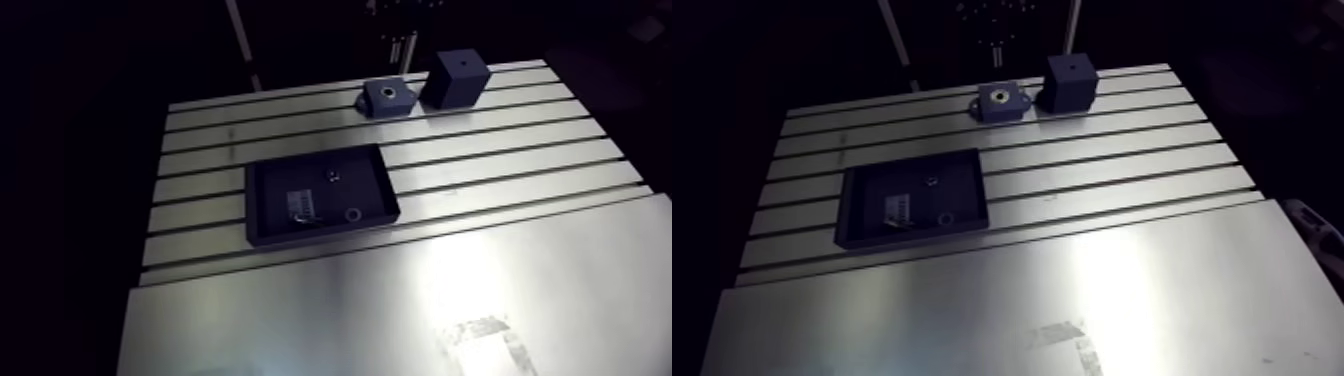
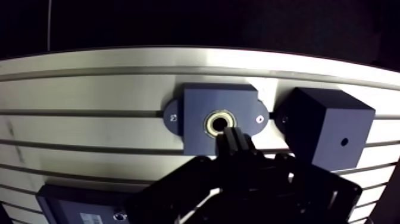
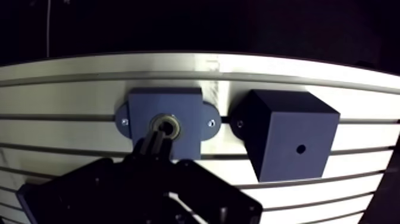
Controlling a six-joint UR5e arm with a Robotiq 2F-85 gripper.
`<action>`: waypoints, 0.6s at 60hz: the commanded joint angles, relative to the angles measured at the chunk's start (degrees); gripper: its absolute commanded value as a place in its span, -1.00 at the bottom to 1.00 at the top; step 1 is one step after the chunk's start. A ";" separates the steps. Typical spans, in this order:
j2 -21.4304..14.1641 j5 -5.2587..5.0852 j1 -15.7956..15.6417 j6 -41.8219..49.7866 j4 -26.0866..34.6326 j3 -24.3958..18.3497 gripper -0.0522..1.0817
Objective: Pick up the bearing and press it into the housing until flush.
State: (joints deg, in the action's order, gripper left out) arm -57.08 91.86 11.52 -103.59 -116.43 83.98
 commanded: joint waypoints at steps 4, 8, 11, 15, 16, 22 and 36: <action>-4.94 0.68 0.07 -0.55 8.38 -0.75 -0.85; -5.79 0.40 0.41 -1.08 13.10 -1.30 -0.90; -8.42 0.81 0.84 -1.14 15.27 -0.67 -0.90; -11.51 0.56 1.28 -1.05 16.04 0.01 -0.90; -12.85 0.56 1.46 -1.04 16.47 0.37 -0.90; -16.83 0.15 1.50 -0.85 19.26 0.92 -0.90; -24.54 -0.13 1.33 -0.70 23.64 2.93 -0.90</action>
State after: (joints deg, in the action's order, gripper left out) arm -68.71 92.25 12.52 -104.42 -101.42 84.20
